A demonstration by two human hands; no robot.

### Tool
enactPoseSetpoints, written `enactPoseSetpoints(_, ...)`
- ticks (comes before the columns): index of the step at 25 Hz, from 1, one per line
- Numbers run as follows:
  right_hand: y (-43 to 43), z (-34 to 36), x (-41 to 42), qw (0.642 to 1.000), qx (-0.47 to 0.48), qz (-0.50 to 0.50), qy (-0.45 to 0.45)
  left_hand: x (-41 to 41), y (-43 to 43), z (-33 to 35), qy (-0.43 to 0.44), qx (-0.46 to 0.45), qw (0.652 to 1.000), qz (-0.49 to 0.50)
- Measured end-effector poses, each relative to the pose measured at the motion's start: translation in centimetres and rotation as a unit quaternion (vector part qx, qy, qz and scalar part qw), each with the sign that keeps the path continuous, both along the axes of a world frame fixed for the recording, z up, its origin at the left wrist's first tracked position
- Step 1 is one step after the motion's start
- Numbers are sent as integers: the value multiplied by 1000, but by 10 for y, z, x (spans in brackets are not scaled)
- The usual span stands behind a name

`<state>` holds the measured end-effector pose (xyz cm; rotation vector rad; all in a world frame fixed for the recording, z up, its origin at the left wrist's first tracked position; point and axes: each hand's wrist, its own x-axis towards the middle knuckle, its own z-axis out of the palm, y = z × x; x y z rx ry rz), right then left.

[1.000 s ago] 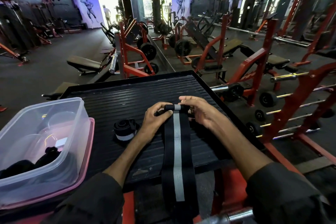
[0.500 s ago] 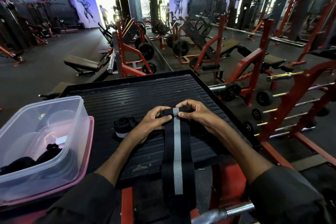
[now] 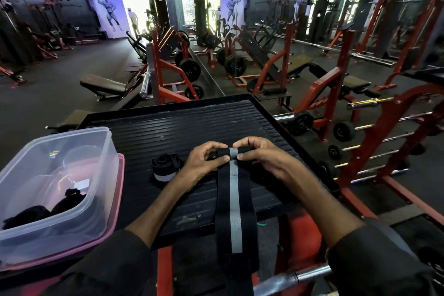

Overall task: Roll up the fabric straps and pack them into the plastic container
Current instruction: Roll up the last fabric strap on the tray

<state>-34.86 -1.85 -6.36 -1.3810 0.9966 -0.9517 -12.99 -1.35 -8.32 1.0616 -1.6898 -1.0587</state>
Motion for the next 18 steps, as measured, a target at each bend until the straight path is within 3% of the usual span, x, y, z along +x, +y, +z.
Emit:
enactPoseSetpoints(3, 3, 10, 2, 993, 85, -37, -76, 3, 2, 2, 1, -34, 999, 0)
enactPoseSetpoints(8, 5, -3, 0, 994, 53, 10, 99, 1, 8, 1, 14, -75, 997, -3)
enactPoseSetpoints(10, 9, -3, -1, 992, 21, 12, 120, 3, 8, 2, 6, -76, 997, -6)
enactPoseSetpoints(15, 21, -8, 2, 994, -95, 2, 56, 10, 14, 12, -22, 86, 993, -76)
enactPoseSetpoints(18, 27, -11, 6, 992, -120, -3, 43, 11, 15, 8, -58, 90, 991, -82)
